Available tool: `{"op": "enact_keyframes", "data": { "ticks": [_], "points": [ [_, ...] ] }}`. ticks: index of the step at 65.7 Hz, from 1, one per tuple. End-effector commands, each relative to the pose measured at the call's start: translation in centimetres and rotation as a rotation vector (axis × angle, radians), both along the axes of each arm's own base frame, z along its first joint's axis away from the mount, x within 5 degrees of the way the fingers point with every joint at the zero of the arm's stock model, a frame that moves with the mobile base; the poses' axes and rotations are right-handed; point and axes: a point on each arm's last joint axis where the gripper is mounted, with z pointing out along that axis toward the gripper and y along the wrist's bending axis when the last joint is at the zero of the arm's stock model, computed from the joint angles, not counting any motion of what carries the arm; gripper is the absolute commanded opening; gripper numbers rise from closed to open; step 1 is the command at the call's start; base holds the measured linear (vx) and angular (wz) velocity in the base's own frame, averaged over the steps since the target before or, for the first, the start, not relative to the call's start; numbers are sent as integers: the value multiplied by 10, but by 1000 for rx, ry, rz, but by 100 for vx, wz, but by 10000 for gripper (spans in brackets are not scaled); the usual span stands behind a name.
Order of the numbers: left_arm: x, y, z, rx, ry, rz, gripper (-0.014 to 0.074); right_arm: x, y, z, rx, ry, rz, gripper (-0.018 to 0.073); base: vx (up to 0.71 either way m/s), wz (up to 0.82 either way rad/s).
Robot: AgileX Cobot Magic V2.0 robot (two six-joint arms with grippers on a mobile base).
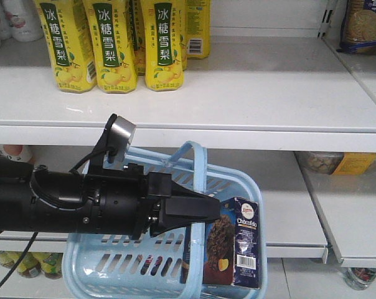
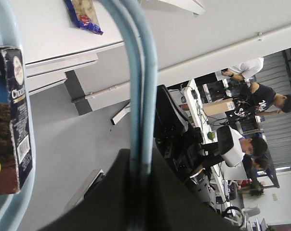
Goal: Left arm holds basket, right arm returns cookies
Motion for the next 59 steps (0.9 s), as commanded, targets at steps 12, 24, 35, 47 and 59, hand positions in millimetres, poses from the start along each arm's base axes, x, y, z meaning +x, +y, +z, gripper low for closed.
{"op": "enact_keyframes", "data": {
  "ticks": [12, 24, 35, 47, 59],
  "points": [
    [-4, -1, 29, -147, -19, -8, -3, 0, 0, 1, -8, -63, -4, -11, 0, 0],
    [-4, -1, 29, -147, -19, -8, -3, 0, 0, 1, -8, -63, -4, -11, 0, 0],
    [-4, -1, 29, -147, -19, -8, -3, 0, 0, 1, -8, -63, -4, -11, 0, 0],
    [-4, -1, 29, -147, -19, -8, -3, -1, 0, 9, -3, -121, -5, -11, 0, 0],
    [-4, -1, 29, -147, -19, -8, -3, -5, 0, 52, 37, -154, 0, -11, 0, 0]
  ]
}}
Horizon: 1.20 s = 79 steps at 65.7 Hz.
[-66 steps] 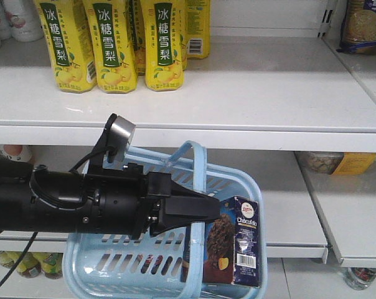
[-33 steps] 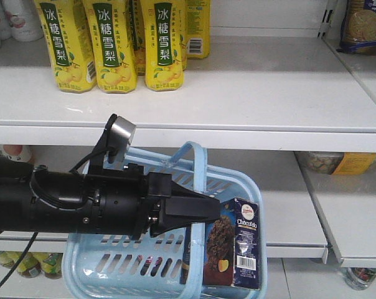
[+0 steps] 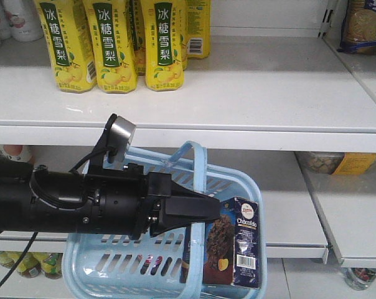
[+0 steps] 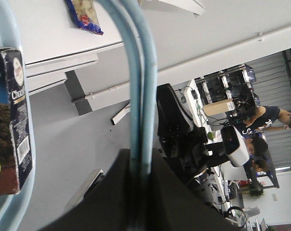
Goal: Left arm holds basket, right arm returns cookies
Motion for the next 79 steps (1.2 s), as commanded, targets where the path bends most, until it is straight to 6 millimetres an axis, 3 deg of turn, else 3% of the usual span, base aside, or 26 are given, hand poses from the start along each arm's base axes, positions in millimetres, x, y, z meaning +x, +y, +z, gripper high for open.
{"op": "enact_keyframes", "data": {
  "ticks": [1, 8, 17, 37, 68, 79],
  "points": [
    [-4, -1, 29, -147, -19, -8, -3, -3, 0, 43, 9, -98, -2, -11, 0, 0],
    [-4, -1, 29, -147, -19, -8, -3, 3, 0, 73, 6, -48, 2, -11, 0, 0],
    [-4, -1, 29, -147, -19, -8, -3, 22, 2, 93, 2, 26, 3, -11, 0, 0],
    [-4, -1, 29, -147, -19, -8, -3, 55, 3, 90, 0, 87, -3, -11, 0, 0],
    [-4, -1, 29, -147, -19, -8, -3, 55, 3, 90, 9, 88, -3, 2, 0, 0],
    [-4, -1, 29, -147, -19, -8, -3, 55, 3, 90, 9, 89, -3, 78, 0, 0]
  ]
}}
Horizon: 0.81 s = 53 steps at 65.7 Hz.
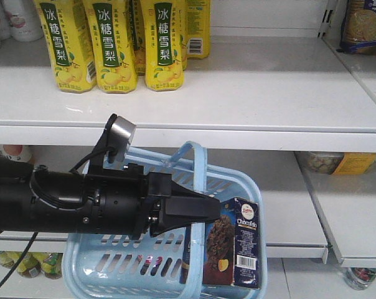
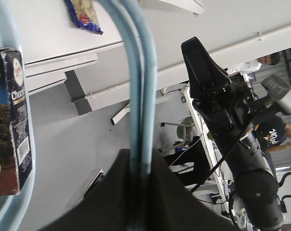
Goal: Left arm holds basket, right arm returns cookies
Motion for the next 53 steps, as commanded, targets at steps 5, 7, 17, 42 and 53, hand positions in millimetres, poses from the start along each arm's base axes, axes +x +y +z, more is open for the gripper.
{"op": "enact_keyframes", "data": {
  "ticks": [5, 7, 17, 42, 53],
  "points": [
    [-4, -1, 29, -147, -19, -8, -3, 2, 0, 16, 8, -83, -5, 137, 0, 0],
    [-4, -1, 29, -147, -19, -8, -3, 2, 0, 16, 11, -80, -5, 162, 0, 0],
    [-4, -1, 29, -147, -19, -8, -3, 2, 0, 15, 11, -74, -5, 311, 0, 0],
    [-4, -1, 29, -147, -19, -8, -3, 2, 0, 14, 143, -53, -16, 489, 0, 0],
    [-4, -1, 29, -147, -19, -8, -3, 8, 10, 10, 339, 46, 39, 489, 0, 0]
  ]
}}
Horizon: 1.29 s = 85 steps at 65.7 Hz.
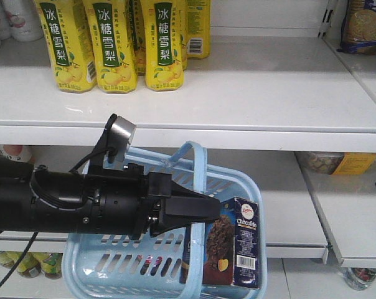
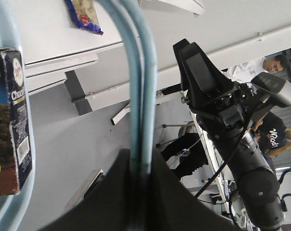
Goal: Left arm holds basket, right arm returns cookies
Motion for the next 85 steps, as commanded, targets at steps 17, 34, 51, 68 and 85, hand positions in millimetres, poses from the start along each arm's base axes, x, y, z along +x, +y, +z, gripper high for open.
{"op": "enact_keyframes", "data": {
  "ticks": [17, 34, 51, 68, 85],
  "points": [
    [-4, -1, 29, -147, -19, -8, -3, 32, 53, 26, 110, 254, 317, 489, 0, 0],
    [-4, -1, 29, -147, -19, -8, -3, 57, 85, 28, 119, 467, 456, 489, 0, 0],
    [-4, -1, 29, -147, -19, -8, -3, 69, 105, 11, 168, 563, 586, 489, 0, 0],
    [-4, -1, 29, -147, -19, -8, -3, 82, 110, -6, 111, 603, 587, 487, 0, 0],
    [-4, -1, 29, -147, -19, -8, -3, 91, 111, -11, 106, 595, 552, 486, 0, 0]
  ]
}}
